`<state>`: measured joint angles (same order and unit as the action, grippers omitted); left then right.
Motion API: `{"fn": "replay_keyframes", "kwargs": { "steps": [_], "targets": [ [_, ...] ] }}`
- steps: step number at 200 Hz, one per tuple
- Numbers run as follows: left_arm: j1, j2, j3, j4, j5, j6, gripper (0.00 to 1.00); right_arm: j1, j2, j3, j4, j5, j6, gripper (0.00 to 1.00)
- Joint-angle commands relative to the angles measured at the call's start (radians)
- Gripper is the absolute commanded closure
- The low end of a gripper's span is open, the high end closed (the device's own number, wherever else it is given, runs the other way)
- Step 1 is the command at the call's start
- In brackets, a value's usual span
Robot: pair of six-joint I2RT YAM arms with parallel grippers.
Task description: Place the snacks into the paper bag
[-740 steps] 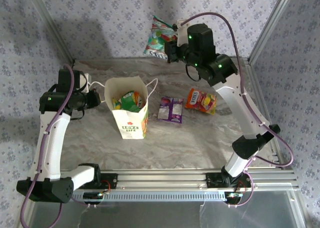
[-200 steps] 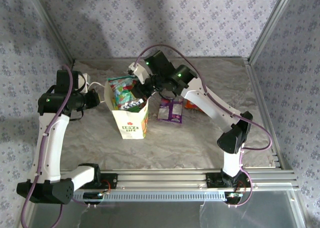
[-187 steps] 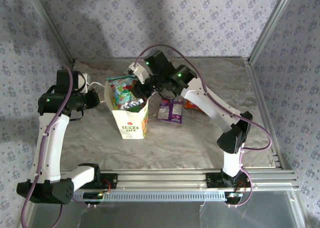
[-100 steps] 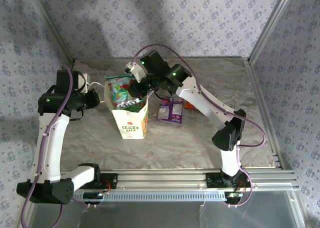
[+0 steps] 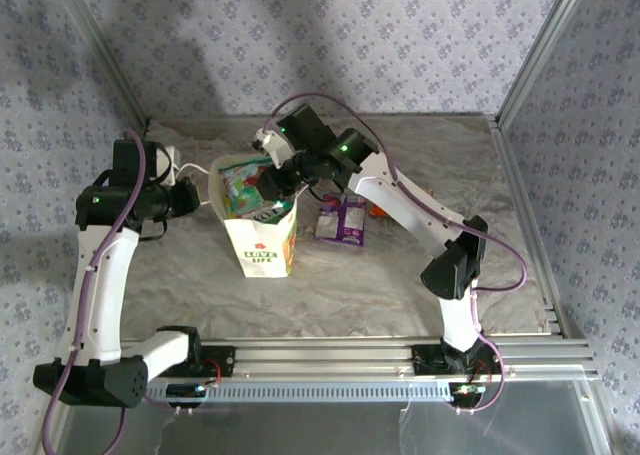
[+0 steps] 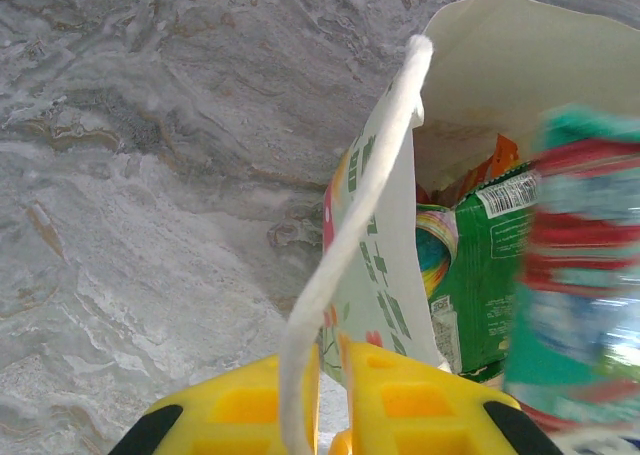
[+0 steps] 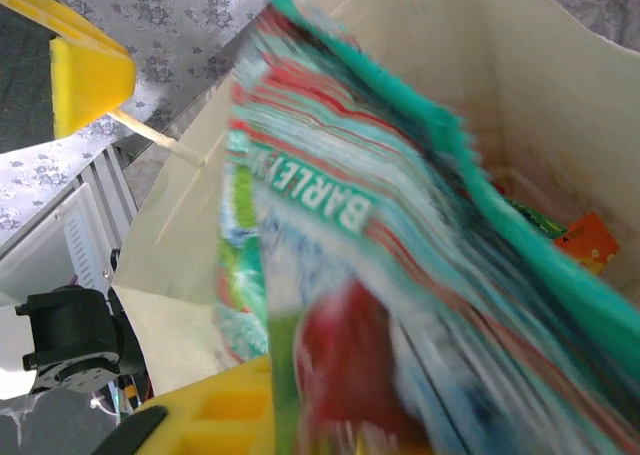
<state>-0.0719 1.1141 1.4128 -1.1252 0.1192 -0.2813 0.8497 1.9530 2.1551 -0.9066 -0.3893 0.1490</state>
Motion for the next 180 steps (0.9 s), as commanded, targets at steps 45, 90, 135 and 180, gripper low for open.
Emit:
{"fn": "replay_keyframes", "kwargs": {
  "steps": [45,90,135,180],
  "targets": [
    [0.009,-0.003,0.028,-0.010,0.011,0.000,0.85,-0.001,0.014,0.044,-0.038,0.043,0.036,0.58],
    [0.009,-0.004,0.025,-0.011,0.009,0.001,0.85,-0.006,-0.037,0.037,-0.037,0.085,0.009,0.58],
    [0.008,-0.010,0.024,-0.005,0.011,-0.007,0.85,-0.015,-0.110,-0.007,-0.020,0.128,-0.007,0.58],
    [0.008,-0.014,0.028,-0.007,0.013,-0.012,0.85,-0.021,-0.207,-0.072,0.015,0.176,-0.037,0.58]
  ]
}}
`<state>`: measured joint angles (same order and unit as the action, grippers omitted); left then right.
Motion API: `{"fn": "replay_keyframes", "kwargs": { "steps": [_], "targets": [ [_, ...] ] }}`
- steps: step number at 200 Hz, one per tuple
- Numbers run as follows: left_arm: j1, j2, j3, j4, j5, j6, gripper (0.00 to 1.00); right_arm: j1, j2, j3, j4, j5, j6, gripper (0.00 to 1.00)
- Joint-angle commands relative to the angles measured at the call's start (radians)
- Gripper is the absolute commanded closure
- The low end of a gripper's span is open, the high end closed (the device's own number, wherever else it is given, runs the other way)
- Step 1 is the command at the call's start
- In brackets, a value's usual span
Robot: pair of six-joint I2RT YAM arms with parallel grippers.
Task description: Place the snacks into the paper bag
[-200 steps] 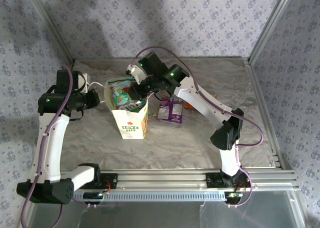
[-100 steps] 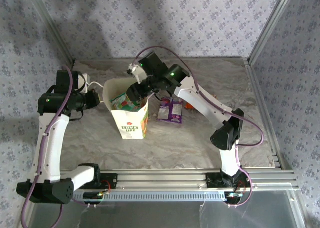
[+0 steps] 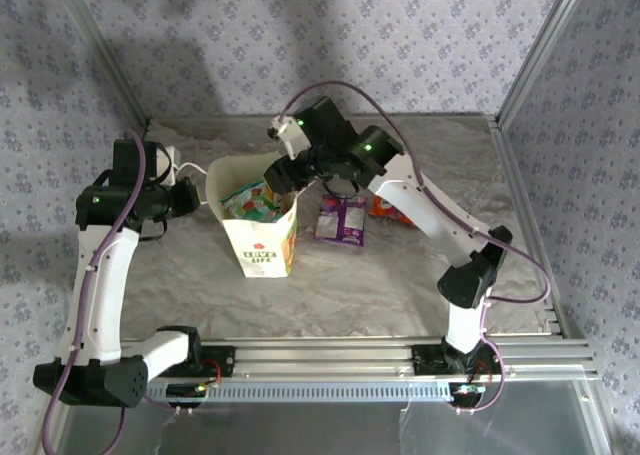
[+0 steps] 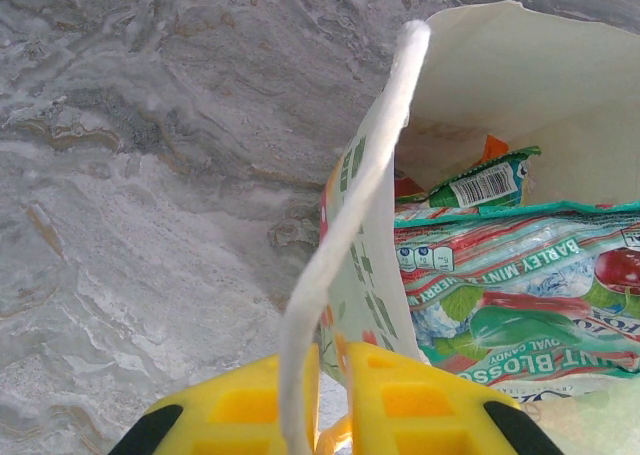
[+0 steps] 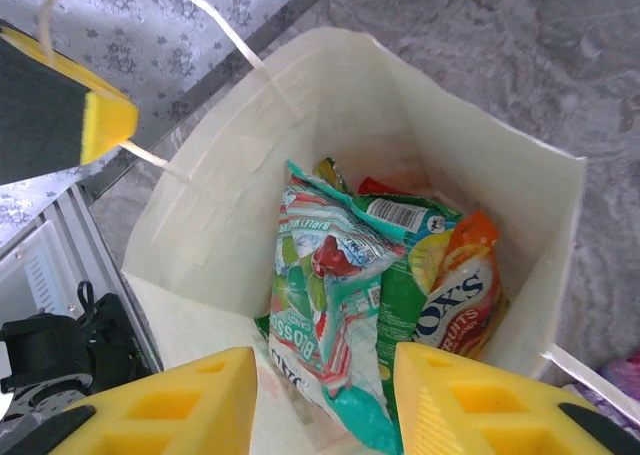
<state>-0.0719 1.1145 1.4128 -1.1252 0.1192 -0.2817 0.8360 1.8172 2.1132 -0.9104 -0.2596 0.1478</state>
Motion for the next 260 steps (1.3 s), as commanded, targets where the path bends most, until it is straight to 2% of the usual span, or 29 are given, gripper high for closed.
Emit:
{"fn": "replay_keyframes", "kwargs": {
  "steps": [1,61,121,171,221,260],
  "targets": [
    [0.009,-0.015,0.028,-0.007,0.014,-0.011,0.85,-0.007,-0.075,-0.033,0.019,0.049,-0.036,0.58],
    [0.008,-0.018,0.035,-0.006,0.023,-0.016,0.85,-0.044,-0.238,-0.174,0.054,0.168,-0.054,0.57],
    [0.009,-0.015,0.045,-0.008,0.028,-0.017,0.85,-0.146,-0.394,-0.348,0.087,0.214,-0.011,0.54],
    [0.005,-0.010,0.049,-0.010,0.029,-0.023,0.85,-0.254,-0.493,-0.492,0.108,0.196,0.053,0.51],
    [0.002,-0.004,0.064,-0.014,0.030,-0.030,0.85,-0.347,-0.515,-0.625,0.113,0.113,0.116,0.49],
    [-0.003,0.001,0.064,-0.015,0.025,-0.031,0.85,-0.381,-0.522,-0.709,0.148,0.050,0.113,0.39]
  ]
}}
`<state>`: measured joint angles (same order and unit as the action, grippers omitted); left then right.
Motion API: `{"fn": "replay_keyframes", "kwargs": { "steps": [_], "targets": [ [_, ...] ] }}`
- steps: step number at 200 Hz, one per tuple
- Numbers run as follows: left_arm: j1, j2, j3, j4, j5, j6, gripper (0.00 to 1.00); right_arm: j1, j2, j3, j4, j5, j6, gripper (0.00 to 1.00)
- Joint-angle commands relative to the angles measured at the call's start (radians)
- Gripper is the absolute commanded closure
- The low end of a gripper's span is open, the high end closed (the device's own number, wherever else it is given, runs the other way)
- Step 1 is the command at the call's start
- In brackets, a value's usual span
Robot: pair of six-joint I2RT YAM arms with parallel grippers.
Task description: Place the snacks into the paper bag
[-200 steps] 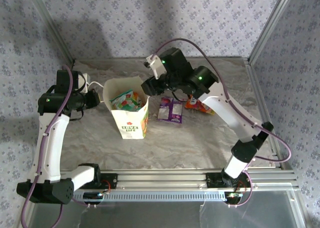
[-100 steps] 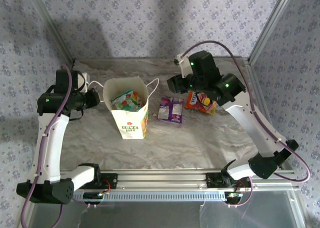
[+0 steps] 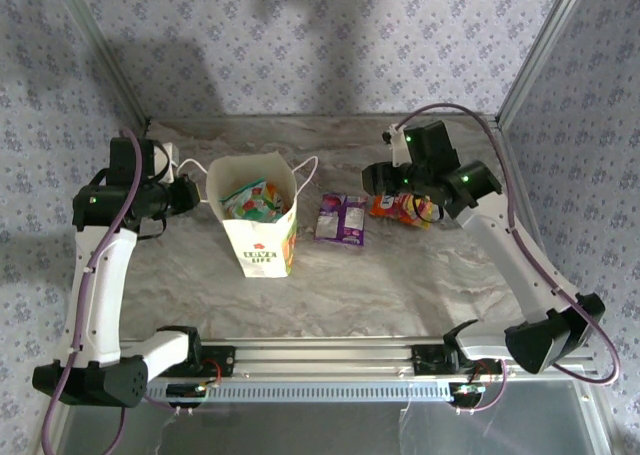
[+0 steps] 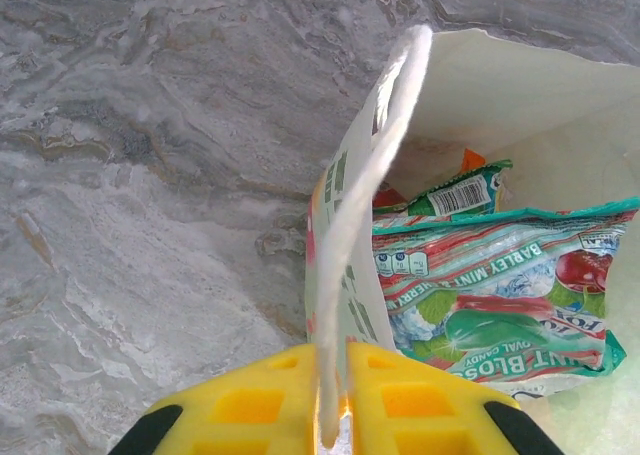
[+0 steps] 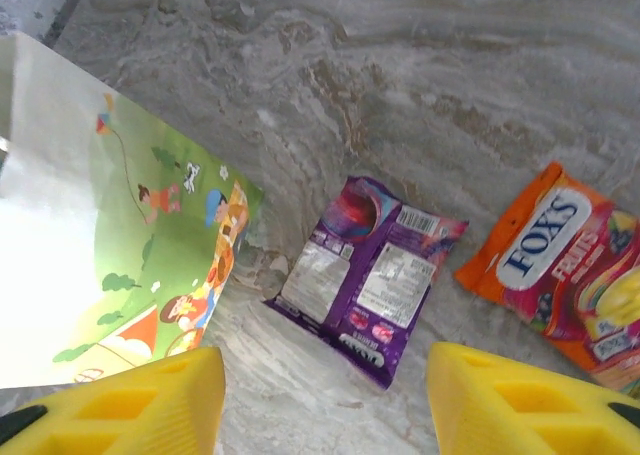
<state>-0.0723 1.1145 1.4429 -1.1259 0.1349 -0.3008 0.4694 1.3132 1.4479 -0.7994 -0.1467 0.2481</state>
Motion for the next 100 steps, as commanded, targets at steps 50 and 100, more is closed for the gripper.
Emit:
{"fn": "replay_keyframes", "kwargs": {
  "steps": [50,100],
  "targets": [
    [-0.008,0.007,0.037,-0.017,0.003,-0.008,0.85,-0.039,-0.005,-0.127,0.066,-0.078,0.031,0.32],
    [-0.015,0.021,0.050,-0.015,0.003,-0.012,0.85,-0.066,0.034,-0.198,0.119,-0.147,0.043,0.27]
  ]
}}
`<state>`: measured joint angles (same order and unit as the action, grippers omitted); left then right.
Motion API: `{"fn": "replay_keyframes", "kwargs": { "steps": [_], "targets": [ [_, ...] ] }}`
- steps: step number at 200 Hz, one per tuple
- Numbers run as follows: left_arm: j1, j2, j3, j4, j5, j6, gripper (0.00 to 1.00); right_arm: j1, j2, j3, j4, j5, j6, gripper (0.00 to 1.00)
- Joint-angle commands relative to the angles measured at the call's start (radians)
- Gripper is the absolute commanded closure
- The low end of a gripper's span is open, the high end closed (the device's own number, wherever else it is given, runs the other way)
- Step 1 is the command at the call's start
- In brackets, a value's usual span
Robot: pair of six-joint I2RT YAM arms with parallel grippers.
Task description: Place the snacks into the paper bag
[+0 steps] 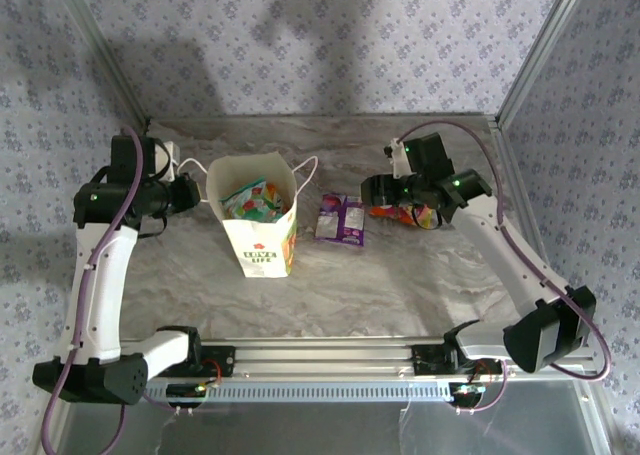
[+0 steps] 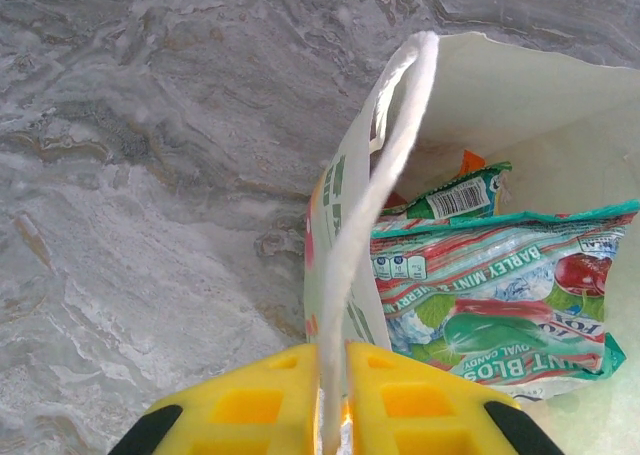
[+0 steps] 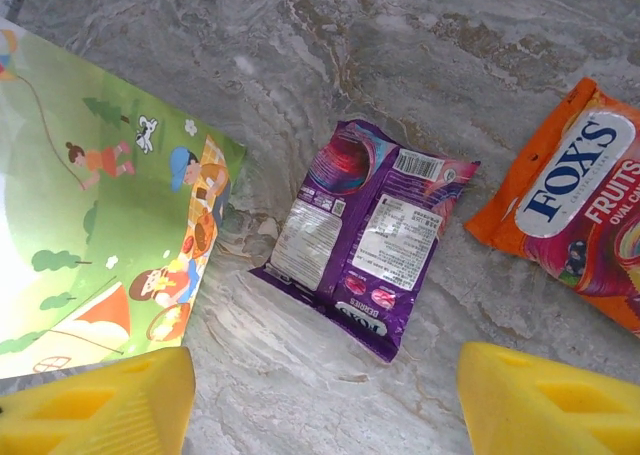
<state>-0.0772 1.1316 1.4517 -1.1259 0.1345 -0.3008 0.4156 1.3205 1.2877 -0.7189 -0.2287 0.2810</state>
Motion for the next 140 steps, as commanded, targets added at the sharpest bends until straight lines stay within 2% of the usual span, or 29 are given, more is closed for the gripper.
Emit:
{"fn": "replay_keyframes", "kwargs": {
  "steps": [1,32,100,140],
  "targets": [
    [-0.010,0.003,0.042,-0.015,0.003,-0.012,0.85,-0.012,0.028,-0.039,0.041,-0.067,0.009,0.27],
    [-0.014,0.006,0.039,-0.019,-0.003,-0.012,0.84,-0.013,0.060,-0.081,0.083,-0.123,0.000,0.26],
    [-0.022,0.023,0.041,-0.023,-0.021,-0.014,0.83,-0.019,0.180,-0.129,0.111,-0.126,0.015,0.24],
    [-0.026,0.029,0.040,-0.026,-0.027,-0.013,0.83,-0.022,0.257,-0.137,0.152,-0.145,0.030,0.19]
  ]
}}
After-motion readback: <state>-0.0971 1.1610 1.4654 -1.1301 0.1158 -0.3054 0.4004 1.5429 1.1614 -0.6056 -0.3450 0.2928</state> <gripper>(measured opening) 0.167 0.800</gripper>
